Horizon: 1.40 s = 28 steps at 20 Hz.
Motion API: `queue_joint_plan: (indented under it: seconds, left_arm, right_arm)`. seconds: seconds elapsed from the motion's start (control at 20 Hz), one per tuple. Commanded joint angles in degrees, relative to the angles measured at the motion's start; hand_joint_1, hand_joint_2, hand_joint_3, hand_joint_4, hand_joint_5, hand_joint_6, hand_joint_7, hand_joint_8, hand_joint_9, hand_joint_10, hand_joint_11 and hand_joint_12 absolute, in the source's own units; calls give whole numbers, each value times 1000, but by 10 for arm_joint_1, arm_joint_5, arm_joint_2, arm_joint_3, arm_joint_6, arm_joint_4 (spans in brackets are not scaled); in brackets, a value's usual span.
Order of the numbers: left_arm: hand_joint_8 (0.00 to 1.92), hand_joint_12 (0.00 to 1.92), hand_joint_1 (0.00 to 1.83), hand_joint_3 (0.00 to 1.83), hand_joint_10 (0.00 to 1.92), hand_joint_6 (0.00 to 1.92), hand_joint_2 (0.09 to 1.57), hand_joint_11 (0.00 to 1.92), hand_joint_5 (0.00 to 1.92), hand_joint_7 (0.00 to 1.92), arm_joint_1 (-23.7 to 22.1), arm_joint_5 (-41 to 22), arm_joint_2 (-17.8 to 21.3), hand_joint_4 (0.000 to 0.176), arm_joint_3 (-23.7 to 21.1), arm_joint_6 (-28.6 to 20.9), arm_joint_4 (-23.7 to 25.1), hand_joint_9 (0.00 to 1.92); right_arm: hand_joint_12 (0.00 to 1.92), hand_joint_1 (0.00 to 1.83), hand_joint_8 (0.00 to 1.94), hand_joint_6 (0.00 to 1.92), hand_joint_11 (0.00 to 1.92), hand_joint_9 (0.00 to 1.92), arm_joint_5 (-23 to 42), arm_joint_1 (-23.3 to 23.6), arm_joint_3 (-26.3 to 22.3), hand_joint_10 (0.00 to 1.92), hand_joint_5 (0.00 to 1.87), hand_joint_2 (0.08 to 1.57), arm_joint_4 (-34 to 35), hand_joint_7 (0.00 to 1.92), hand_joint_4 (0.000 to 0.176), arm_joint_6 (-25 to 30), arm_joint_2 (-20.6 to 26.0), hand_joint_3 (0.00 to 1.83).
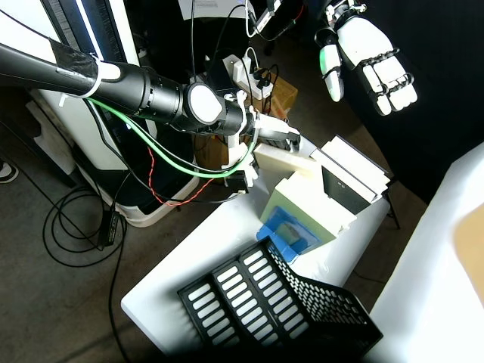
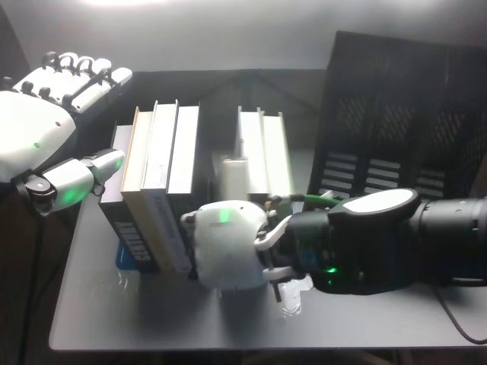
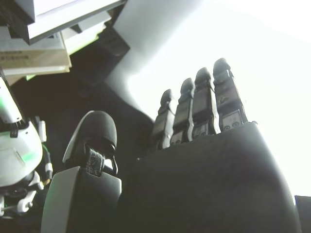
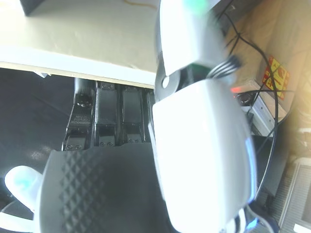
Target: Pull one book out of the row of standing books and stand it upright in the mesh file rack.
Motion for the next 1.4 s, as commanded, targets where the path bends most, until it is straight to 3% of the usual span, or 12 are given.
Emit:
queue_joint_plan:
  seconds: [0.0,0.05,0.1,0.55,0.6,0.65,0.7,0.75,0.8,0.85,1.15,1.35]
  left_arm:
    - [0,0,193,0,0,0,1449,0,0,0,-4,-71,5,52,2,0,-2,0]
    - [0,0,176,0,0,0,1446,0,0,0,-4,-71,5,51,2,0,-2,0]
    - [0,0,147,0,0,0,1446,0,0,0,-4,-71,5,54,2,0,-2,0]
    - [0,0,140,0,0,0,1440,0,0,0,-5,-75,5,62,3,0,-2,0]
    - [0,0,128,0,0,0,1441,0,0,0,-5,-75,5,69,3,-1,-2,0]
    - [0,0,129,2,0,0,1447,0,0,0,-5,-75,5,68,3,-2,-2,0]
    - [0,0,130,3,0,0,1449,0,0,0,-5,-75,5,70,3,-2,-2,0]
    - [0,0,131,3,0,0,1449,0,0,0,-5,-76,5,71,3,-3,-2,0]
    - [0,0,158,2,0,0,1450,0,0,0,-4,-76,5,67,3,-4,-2,0]
    - [0,0,162,1,0,0,1448,0,0,0,-4,-77,5,70,3,-4,-2,0]
    - [0,0,168,0,0,0,1447,0,0,0,-2,-81,7,71,-1,-5,-5,0]
    - [0,0,132,3,0,0,1450,0,0,0,3,-88,11,68,-5,-6,-9,0]
  right_arm:
    - [1918,1097,1916,1587,1555,1603,-18,1,7,1906,899,698,5,1533,0,3,8,1104]
    - [1920,1311,1936,1621,1600,1625,-20,1,11,1918,1295,804,4,1552,106,3,6,968]
    - [1921,1361,1940,1603,1613,1630,-21,1,13,1920,1399,844,4,1556,162,3,6,897]
    - [1921,1375,1941,1598,1616,1632,-15,1,3,1921,1425,858,-12,1557,176,2,7,871]
    - [1788,1252,1246,1170,786,903,-9,2,-3,1304,1073,967,-12,1073,52,4,13,388]
    - [1725,1351,932,1121,750,866,-1,3,-10,1213,980,1045,-12,1073,0,12,22,143]
    - [1764,1378,1083,803,1006,913,6,4,-18,1235,996,1079,-12,1026,0,18,30,47]
    - [1588,1264,842,969,840,894,17,9,-28,990,1025,1081,-12,1064,0,28,43,13]
    - [1613,1212,1010,1217,618,823,25,14,-39,976,859,1143,-13,975,0,29,54,22]
    - [1661,1333,940,1200,544,785,28,16,-43,1295,855,1145,-14,1003,0,29,59,7]
    - [1637,1388,587,1017,767,1016,78,58,-88,1160,964,1077,-117,1135,0,135,116,0]
    - [1681,1387,812,952,821,1016,117,99,-116,1216,899,1090,-193,1072,0,224,151,0]
